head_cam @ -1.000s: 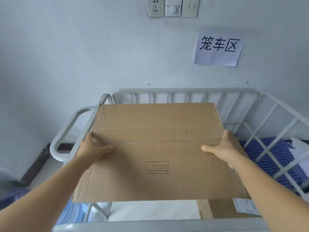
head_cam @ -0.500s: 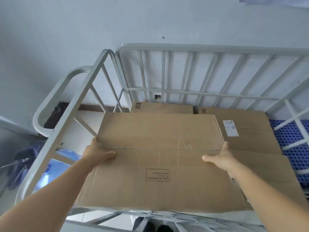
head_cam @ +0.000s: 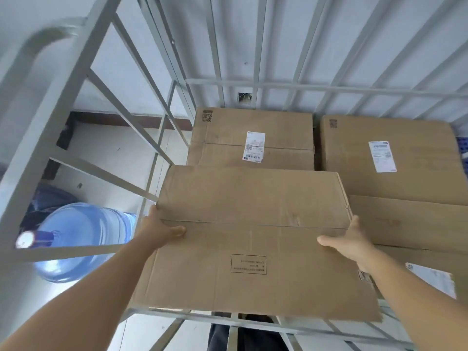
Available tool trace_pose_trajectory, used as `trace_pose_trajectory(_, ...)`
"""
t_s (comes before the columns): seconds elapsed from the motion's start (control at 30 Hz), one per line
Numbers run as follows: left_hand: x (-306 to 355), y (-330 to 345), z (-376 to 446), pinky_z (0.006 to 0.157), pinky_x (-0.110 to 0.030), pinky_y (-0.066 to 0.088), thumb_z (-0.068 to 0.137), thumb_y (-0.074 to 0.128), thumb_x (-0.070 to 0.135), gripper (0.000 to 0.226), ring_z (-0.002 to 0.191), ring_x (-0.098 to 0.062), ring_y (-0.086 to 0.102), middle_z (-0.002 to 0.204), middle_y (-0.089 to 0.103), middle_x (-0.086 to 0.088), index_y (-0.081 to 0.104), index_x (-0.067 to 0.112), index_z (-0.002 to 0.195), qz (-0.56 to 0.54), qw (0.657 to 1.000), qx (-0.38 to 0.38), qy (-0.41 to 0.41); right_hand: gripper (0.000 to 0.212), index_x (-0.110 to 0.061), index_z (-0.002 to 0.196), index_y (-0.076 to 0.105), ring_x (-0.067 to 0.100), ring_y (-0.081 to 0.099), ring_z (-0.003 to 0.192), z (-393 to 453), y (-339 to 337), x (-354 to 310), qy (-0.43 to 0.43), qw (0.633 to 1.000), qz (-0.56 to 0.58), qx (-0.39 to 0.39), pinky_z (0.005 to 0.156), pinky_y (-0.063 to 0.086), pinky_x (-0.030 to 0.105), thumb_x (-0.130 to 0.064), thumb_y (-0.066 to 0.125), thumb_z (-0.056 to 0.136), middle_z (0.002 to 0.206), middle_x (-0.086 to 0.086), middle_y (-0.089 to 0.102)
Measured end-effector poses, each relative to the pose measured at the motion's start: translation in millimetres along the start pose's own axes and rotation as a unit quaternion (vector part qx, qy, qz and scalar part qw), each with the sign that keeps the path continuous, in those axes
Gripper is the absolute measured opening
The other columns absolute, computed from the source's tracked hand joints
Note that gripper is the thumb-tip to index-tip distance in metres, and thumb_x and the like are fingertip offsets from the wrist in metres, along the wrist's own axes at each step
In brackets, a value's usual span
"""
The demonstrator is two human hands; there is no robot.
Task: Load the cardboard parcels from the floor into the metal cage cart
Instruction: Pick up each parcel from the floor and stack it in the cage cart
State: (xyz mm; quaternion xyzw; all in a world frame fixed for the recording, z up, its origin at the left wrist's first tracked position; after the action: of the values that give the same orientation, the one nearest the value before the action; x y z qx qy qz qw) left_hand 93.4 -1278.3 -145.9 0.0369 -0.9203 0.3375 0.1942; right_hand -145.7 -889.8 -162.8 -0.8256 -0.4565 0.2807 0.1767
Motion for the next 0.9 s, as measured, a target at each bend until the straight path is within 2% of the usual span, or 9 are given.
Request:
trace_pose_trajectory(0.07, -6, 10, 16, 0.079, -0.034, 0.048, 0.060, 0.084, 0.034, 0.107, 0.102, -0.022, 0.052, 0.131, 0.047, -0.007, 0.023, 0.020, 0.146, 0.003, 1.000, -0.004, -0.010, 0.125, -0.018, 0.155, -0.008, 0.030, 0.021, 0.146, 15, 11, 5, 0.006, 1.000, 0.002, 0.003, 0.114, 0.025, 0.044, -0.027, 0.086, 0.073, 0.162, 0.008, 0.012)
trace_pose_trajectory(0.17, -15, 25, 39, 0.076, -0.032, 0.043, 0.071, 0.083, 0.027, 0.103, 0.098, -0.021, 0.046, 0.135, 0.043, -0.008, 0.017, 0.021, 0.151, 0.022, 1.000, 0.009, -0.011, 0.127, -0.018, 0.156, -0.004, 0.028, 0.020, 0.147, 35, 27, 12, 0.012, 1.000, -0.005, 0.009, 0.116, 0.025, 0.047, -0.031, 0.087, 0.069, 0.162, 0.007, 0.013)
trace_pose_trajectory(0.27, -25, 40, 65, 0.077, -0.033, 0.043, 0.071, 0.084, 0.027, 0.103, 0.104, -0.026, 0.050, 0.136, 0.045, -0.011, 0.019, 0.021, 0.150, 0.035, 0.999, 0.019, -0.010, 0.128, -0.020, 0.156, 0.001, 0.028, 0.023, 0.145, 56, 46, 21, 0.023, 0.999, -0.016, 0.015, 0.115, 0.028, 0.048, -0.034, 0.090, 0.065, 0.161, 0.008, 0.017)
trace_pose_trajectory(0.37, -38, 55, 83, 0.076, -0.033, 0.041, 0.069, 0.085, 0.025, 0.103, 0.114, -0.029, 0.051, 0.134, 0.047, -0.010, 0.020, 0.018, 0.149, 0.046, 0.999, 0.025, -0.016, 0.128, -0.022, 0.156, -0.002, 0.029, 0.023, 0.146, 75, 64, 33, 0.035, 0.999, -0.007, 0.010, 0.115, 0.027, 0.046, -0.030, 0.089, 0.067, 0.162, 0.007, 0.012)
trace_pose_trajectory(0.5, -58, 75, 100, 0.082, -0.035, 0.042, 0.067, 0.087, 0.024, 0.103, 0.116, -0.030, 0.050, 0.132, 0.048, -0.010, 0.023, 0.015, 0.147, 0.052, 0.998, 0.034, -0.022, 0.127, -0.022, 0.156, -0.002, 0.031, 0.026, 0.144, 94, 85, 48, 0.042, 0.999, 0.001, 0.011, 0.113, 0.029, 0.047, -0.026, 0.089, 0.068, 0.161, 0.009, 0.011)
trace_pose_trajectory(0.67, -78, 94, 115, 0.088, -0.046, 0.049, 0.060, 0.089, 0.029, 0.104, 0.110, -0.029, 0.054, 0.126, 0.050, -0.008, 0.025, 0.021, 0.142, 0.050, 0.998, 0.040, -0.020, 0.127, -0.024, 0.156, -0.002, 0.031, 0.030, 0.142, 112, 104, 60, 0.045, 0.999, 0.008, 0.022, 0.112, 0.031, 0.045, -0.023, 0.089, 0.068, 0.160, 0.010, 0.015)
trace_pose_trajectory(0.9, -86, 116, 134, 0.088, -0.043, 0.044, 0.065, 0.086, 0.025, 0.101, 0.111, -0.029, 0.051, 0.126, 0.047, -0.009, 0.022, 0.021, 0.143, 0.049, 0.997, 0.057, -0.015, 0.123, -0.024, 0.157, 0.000, 0.029, 0.037, 0.137, 136, 117, 61, 0.017, 0.999, 0.012, 0.047, 0.111, 0.035, 0.040, -0.022, 0.087, 0.070, 0.156, 0.010, 0.022)
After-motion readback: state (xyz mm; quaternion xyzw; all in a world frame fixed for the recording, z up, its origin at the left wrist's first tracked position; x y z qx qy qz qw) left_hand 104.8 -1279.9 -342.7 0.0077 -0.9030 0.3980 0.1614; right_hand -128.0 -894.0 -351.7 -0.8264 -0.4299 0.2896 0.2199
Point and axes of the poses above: each hand's wrist, its own z-axis towards the middle knuckle, its own y-axis out of the palm, x = y × z, the point moved 3 cm from there along z, towards the middle knuckle
